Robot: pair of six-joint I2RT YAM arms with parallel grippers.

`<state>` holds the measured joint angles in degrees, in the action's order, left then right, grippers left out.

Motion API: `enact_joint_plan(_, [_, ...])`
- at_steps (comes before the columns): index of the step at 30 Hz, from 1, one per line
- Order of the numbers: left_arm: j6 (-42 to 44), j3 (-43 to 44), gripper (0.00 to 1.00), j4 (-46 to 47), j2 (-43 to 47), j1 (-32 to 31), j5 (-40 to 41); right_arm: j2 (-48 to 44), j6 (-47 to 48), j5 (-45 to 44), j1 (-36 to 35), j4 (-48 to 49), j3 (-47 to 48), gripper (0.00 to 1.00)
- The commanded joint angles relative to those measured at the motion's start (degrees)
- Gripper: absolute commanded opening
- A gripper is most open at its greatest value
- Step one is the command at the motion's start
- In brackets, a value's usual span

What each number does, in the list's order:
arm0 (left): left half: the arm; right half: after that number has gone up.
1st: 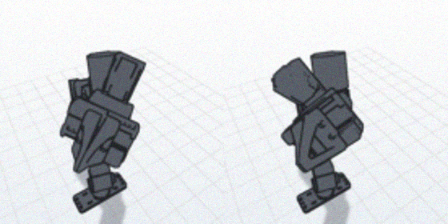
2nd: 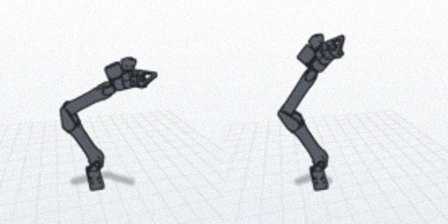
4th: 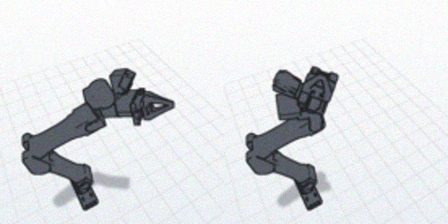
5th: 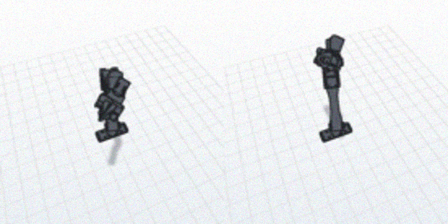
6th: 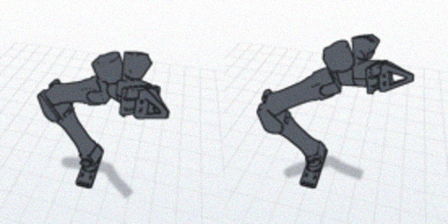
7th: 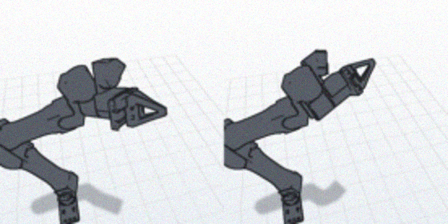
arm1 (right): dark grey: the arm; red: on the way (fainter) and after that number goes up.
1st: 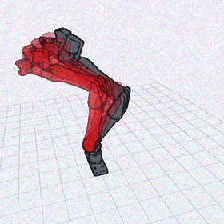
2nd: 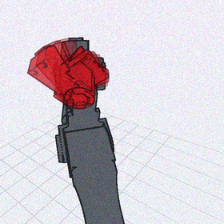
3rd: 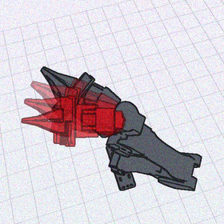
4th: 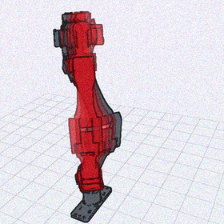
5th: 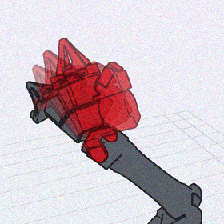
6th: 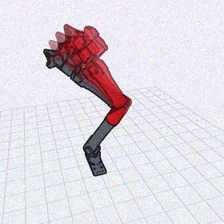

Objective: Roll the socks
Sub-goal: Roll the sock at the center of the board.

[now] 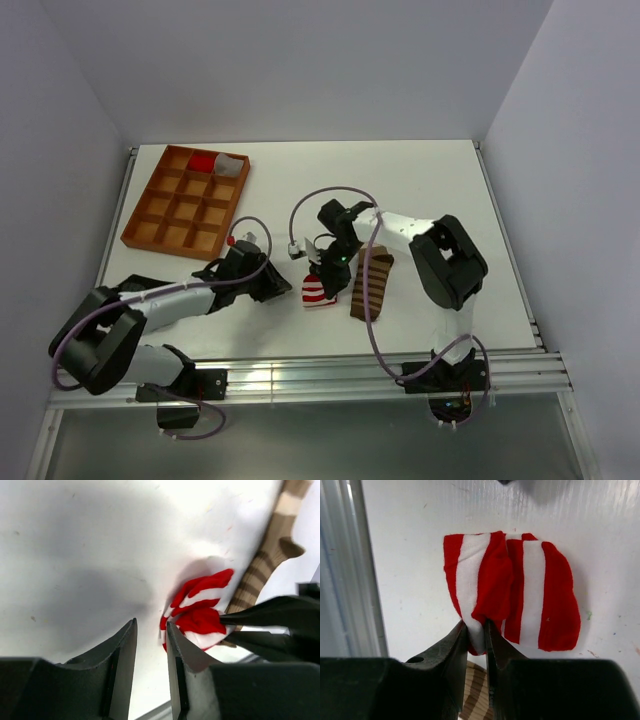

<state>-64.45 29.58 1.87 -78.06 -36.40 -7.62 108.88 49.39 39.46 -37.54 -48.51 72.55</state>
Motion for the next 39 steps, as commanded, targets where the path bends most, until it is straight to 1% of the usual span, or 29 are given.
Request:
enact_joint_plan(1, [3.09, 0.65, 0.35, -1.69, 5.19, -2.96, 11.55, 5.10, 1.76, 1.40, 2.55, -10.80, 5.12, 0.17])
enact_joint_plan(2, [4.05, 0.48, 0.35, -1.43, 6.07, -3.67, 12.79, 7.11, 1.77, 1.75, 2.91, -13.25, 6.10, 0.17])
enact_joint_plan(3, [4.50, 0.56, 0.35, -1.52, 7.47, -5.50, 16.02, 8.09, 2.20, 2.19, 3.17, -14.32, 6.89, 0.17])
enact_joint_plan(5, [6.33, 0.91, 0.36, -0.56, 8.62, -8.84, 19.03, 10.55, 2.99, 2.72, 4.05, -17.30, 9.00, 0.17])
enact_joint_plan(7, [8.36, 1.18, 0.36, 1.19, 8.80, -11.48, 23.07, 12.57, 2.03, 2.46, 4.66, -18.28, 10.41, 0.17])
enact_joint_plan(10, [12.84, 1.00, 0.36, 4.36, 8.54, -13.69, 24.66, 15.47, 2.03, 2.20, 5.19, -20.65, 12.69, 0.18])
enact_joint_plan(13, [18.81, 0.57, 0.37, 10.06, 7.14, -16.67, 25.29, 17.76, 2.12, 1.85, 5.63, -22.58, 14.98, 0.18])
enact_joint_plan(15, [22.67, -0.05, 0.39, 15.16, 6.78, -17.12, 23.19, 18.73, 2.03, 1.76, 5.90, -23.21, 16.39, 0.18])
enact_joint_plan(17, [25.32, -0.23, 0.41, 18.16, 6.17, -17.39, 20.46, 20.14, 1.86, 1.76, 6.25, -24.35, 17.88, 0.18])
enact_joint_plan(18, [27.51, 0.03, 0.42, 20.87, 5.73, -17.39, 16.62, 20.84, 1.51, 1.58, 6.34, -24.44, 18.23, 0.18])
enact_joint_plan(21, [31.20, 2.22, 0.44, 22.21, 2.49, -17.30, 11.76, 21.55, 1.07, 1.14, 6.60, -24.97, 19.20, 0.18])
enact_joint_plan(22, [31.83, 2.93, 0.44, 22.39, 0.39, -17.30, 8.88, 21.72, 0.89, 0.97, 6.60, -24.62, 19.29, 0.18])
enact_joint_plan(24, [32.89, 4.60, 0.43, 22.30, -1.64, -17.30, 8.14, 21.81, 0.19, 0.53, 6.69, -24.53, 19.55, 0.18])
enact_joint_plan(34, [33.68, 5.31, 0.43, 27.04, -8.94, -16.25, -1.78, 21.46, -2.10, -1.14, 7.13, -21.98, 18.50, 0.18])
enact_joint_plan(36, [33.51, 5.31, 0.43, 27.05, -9.56, -16.16, -3.10, 21.29, -2.71, -1.58, 7.39, -21.19, 17.98, 0.18])
enact_joint_plan(39, [33.60, 4.96, 0.42, 26.78, -10.62, -16.07, -3.02, 21.02, -2.98, -2.20, 7.48, -20.49, 17.36, 0.18])
